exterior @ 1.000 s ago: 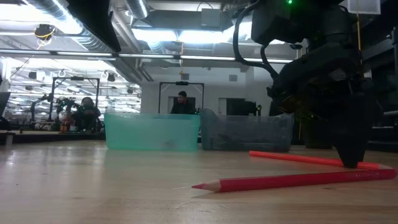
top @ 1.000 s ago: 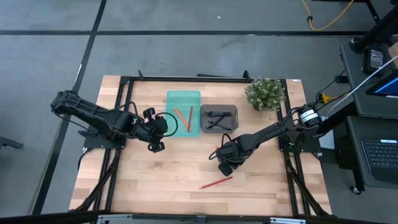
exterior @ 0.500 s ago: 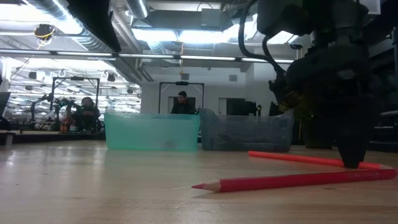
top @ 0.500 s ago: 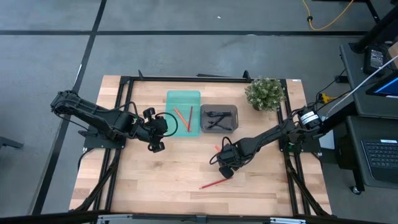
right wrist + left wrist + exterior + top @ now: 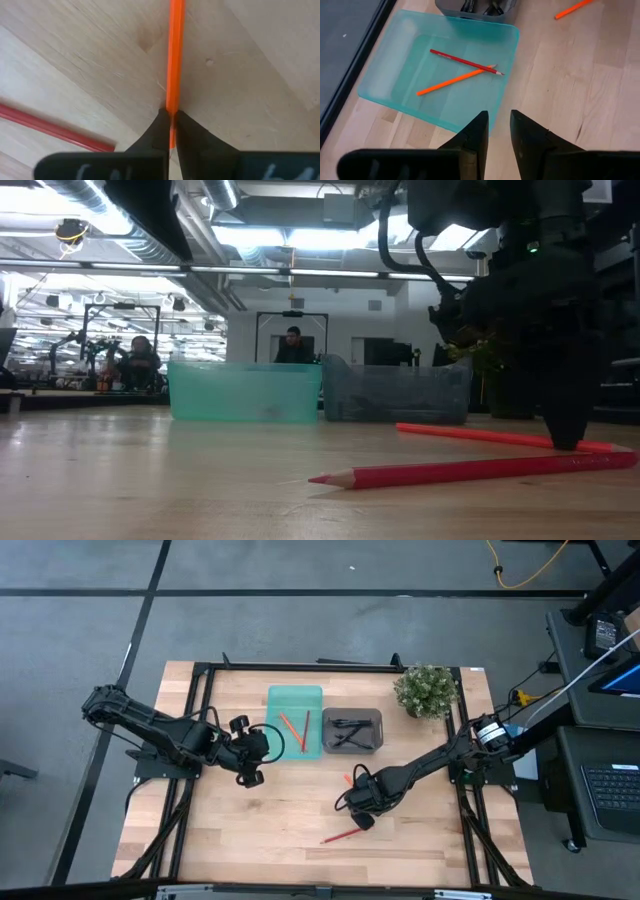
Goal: Sort pens & pencils
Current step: Put the orange colored pencil into the green bin
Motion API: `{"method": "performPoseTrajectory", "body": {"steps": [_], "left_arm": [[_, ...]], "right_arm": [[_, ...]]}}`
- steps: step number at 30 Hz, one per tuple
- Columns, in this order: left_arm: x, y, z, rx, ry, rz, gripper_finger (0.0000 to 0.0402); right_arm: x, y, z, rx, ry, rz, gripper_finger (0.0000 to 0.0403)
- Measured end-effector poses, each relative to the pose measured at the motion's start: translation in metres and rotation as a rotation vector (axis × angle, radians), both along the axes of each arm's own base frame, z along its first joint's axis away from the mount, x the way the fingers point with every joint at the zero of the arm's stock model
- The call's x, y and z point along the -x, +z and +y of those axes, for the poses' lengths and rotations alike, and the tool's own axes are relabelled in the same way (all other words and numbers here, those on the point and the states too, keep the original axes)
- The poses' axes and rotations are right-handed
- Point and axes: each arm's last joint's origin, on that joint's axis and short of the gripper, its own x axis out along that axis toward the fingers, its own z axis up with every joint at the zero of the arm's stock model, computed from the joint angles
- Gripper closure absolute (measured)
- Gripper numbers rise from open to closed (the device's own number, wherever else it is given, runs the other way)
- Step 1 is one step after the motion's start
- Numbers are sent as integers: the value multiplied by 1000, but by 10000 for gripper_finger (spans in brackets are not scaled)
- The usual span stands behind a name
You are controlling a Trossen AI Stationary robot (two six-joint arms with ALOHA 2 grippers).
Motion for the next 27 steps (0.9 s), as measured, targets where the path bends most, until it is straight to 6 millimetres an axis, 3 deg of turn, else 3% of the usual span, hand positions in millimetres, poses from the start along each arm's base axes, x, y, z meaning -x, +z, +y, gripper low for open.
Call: {"method": "performPoseTrajectory", "body": {"steps": [7, 19, 27], "left_arm": [[1, 0, -3, -13, -3, -7, 327], [1, 0, -3, -14, -1, -8, 327], [1, 0, -3, -13, 0, -9, 327]], "right_arm": [[-2, 2, 2, -3, 5, -7, 387], [-21, 34, 8, 51, 53, -71, 400], [-22, 38, 8, 61, 64, -80, 401]]}}
